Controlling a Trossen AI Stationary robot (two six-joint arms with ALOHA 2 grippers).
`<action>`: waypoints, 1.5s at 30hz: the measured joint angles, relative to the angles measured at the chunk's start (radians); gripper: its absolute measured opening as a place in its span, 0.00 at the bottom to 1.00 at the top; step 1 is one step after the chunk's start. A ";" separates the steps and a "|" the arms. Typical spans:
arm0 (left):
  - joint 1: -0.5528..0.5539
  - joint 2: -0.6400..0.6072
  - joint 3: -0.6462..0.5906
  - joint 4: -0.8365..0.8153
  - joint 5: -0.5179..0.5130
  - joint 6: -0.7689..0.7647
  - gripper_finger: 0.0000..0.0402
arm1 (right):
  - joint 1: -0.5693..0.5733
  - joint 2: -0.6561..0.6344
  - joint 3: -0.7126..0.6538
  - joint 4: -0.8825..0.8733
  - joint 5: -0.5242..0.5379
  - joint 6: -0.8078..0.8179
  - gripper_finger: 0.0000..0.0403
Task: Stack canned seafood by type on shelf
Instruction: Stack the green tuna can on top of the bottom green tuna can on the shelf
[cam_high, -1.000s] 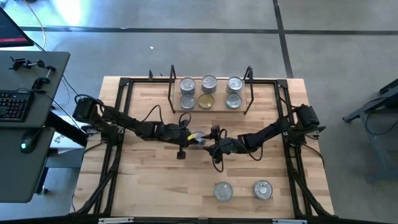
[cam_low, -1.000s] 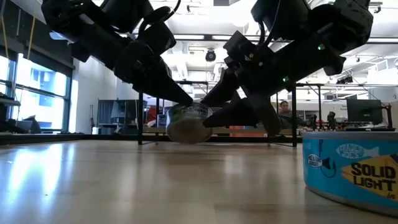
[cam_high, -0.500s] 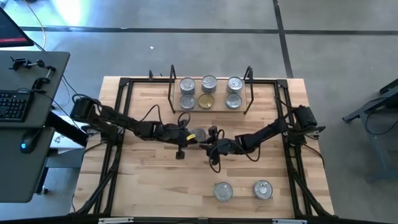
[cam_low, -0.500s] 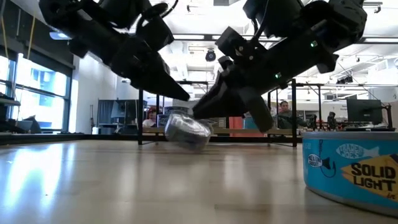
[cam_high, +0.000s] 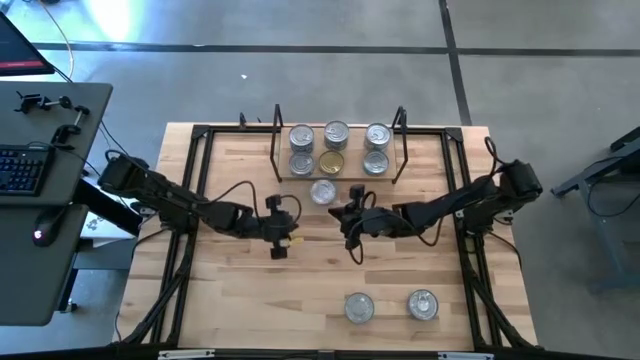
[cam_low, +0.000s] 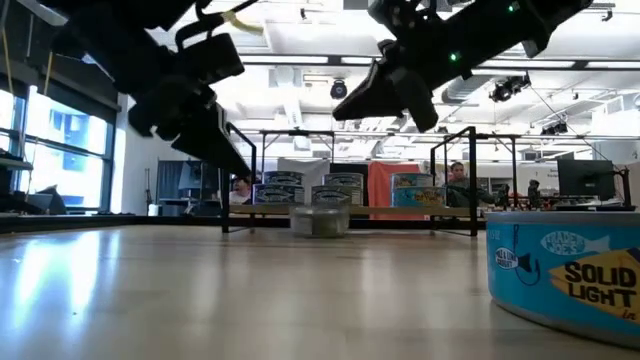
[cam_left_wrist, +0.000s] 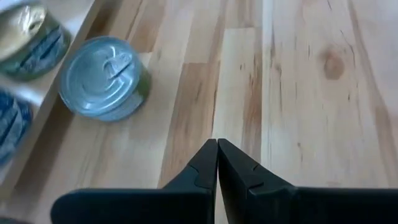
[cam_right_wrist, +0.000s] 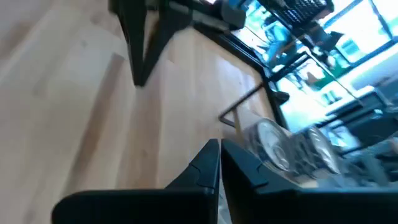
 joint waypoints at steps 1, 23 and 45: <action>-0.004 0.013 0.000 0.020 -0.006 0.029 0.01 | -0.002 -0.004 0.000 0.001 -0.020 0.018 0.02; 0.214 0.465 0.094 0.652 0.047 0.516 0.39 | 0.147 -0.009 -0.001 -0.262 0.111 0.384 0.00; 0.087 0.397 0.244 0.242 0.014 0.449 0.00 | 0.146 0.002 -0.004 -0.307 0.049 0.391 0.23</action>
